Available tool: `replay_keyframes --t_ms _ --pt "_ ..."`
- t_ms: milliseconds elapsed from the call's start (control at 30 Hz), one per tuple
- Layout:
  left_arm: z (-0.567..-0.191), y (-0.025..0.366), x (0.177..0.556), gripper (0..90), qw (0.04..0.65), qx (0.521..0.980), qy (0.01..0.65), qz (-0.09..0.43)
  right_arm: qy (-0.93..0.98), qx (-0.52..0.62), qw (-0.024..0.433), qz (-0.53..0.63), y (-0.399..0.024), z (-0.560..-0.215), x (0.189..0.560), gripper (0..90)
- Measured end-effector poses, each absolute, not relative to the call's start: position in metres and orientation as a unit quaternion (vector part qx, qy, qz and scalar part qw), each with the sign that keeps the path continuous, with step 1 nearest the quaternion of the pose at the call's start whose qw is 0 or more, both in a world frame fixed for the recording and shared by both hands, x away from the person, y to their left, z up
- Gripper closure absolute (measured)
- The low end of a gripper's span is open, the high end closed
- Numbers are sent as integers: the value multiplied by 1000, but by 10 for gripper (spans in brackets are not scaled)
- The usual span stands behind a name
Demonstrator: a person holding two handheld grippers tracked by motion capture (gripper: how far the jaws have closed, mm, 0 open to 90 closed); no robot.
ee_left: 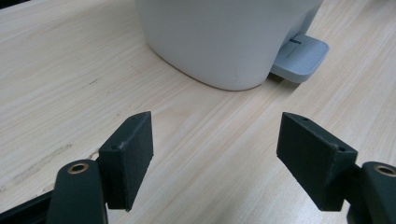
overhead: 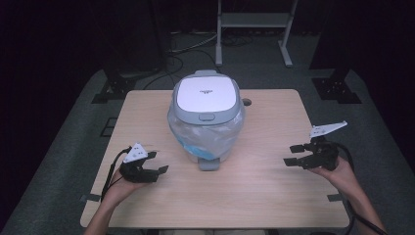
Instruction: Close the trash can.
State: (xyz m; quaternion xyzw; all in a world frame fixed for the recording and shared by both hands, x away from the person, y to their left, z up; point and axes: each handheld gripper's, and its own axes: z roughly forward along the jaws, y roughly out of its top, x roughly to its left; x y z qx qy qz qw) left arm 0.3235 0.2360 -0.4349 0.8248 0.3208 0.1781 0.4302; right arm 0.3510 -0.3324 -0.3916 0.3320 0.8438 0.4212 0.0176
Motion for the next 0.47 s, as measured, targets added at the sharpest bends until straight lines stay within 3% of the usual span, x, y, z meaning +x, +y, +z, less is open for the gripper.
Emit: replay_keyframes --t_ms 467 --pt "-448 237 316 240 430 822 327 179 841 334 32 423 -335 -412 326 255"
